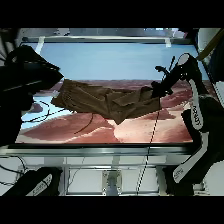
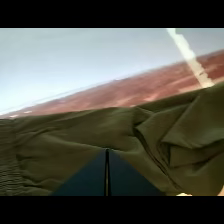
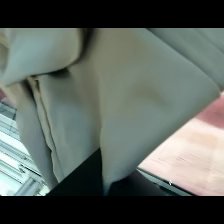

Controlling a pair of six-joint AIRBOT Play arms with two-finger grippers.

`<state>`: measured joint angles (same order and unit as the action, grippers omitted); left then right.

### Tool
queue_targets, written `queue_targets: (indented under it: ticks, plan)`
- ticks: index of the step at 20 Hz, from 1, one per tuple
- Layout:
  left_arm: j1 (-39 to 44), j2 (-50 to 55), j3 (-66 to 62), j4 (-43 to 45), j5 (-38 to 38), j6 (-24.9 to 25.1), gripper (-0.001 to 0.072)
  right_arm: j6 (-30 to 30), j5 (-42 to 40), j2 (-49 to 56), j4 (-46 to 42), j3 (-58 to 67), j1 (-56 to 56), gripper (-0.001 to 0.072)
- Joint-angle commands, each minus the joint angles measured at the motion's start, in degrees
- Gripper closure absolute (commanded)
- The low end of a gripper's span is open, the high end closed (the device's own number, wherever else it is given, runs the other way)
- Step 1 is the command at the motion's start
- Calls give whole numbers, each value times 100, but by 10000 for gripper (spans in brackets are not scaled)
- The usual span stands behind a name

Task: Fold the clothes and pants, and hang the long-sleeved shirts on hangers.

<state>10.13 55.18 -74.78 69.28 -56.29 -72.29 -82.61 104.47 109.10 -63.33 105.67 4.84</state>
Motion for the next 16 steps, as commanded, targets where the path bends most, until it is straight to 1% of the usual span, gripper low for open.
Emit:
queue_targets:
  ticks: [1,3,5,6,7,8,9,10,11,13,14,16]
  plan:
    - [1084,855,2,-101,35,-186,683,136,-348,-74,-142,-494,203,698]
    - [1744,1718,2,-74,422,-184,683,131,-817,-74,-131,-603,146,699]
    - [2214,2522,0,192,1091,-188,670,140,-1145,-74,-131,-601,48,698]
    - [2378,2852,0,249,1427,-188,622,175,-1259,-74,-131,-601,7,698]
    - [2500,3126,0,216,1722,-203,554,291,-1342,-74,-116,-601,-31,698]
    - [2649,3364,-2,223,1980,-205,546,337,-1427,-74,-118,-601,-68,698]
    - [2774,3550,-4,223,2144,-205,472,435,-1473,-74,-98,-601,-101,698]
    - [2879,3687,-4,225,2256,-203,338,476,-1537,-74,-94,-601,-116,698]
    - [2970,3807,-7,225,2378,-179,278,485,-1576,-74,-98,-601,-133,698]
    - [3071,3969,-7,402,2736,-133,273,560,-1576,-74,-96,-601,-133,698]
    - [3101,4022,-7,608,2918,-26,273,562,-1574,-74,-98,-601,-131,698]
    - [3132,4089,-37,1108,3021,-31,274,586,-1576,-74,-98,-601,-131,698]
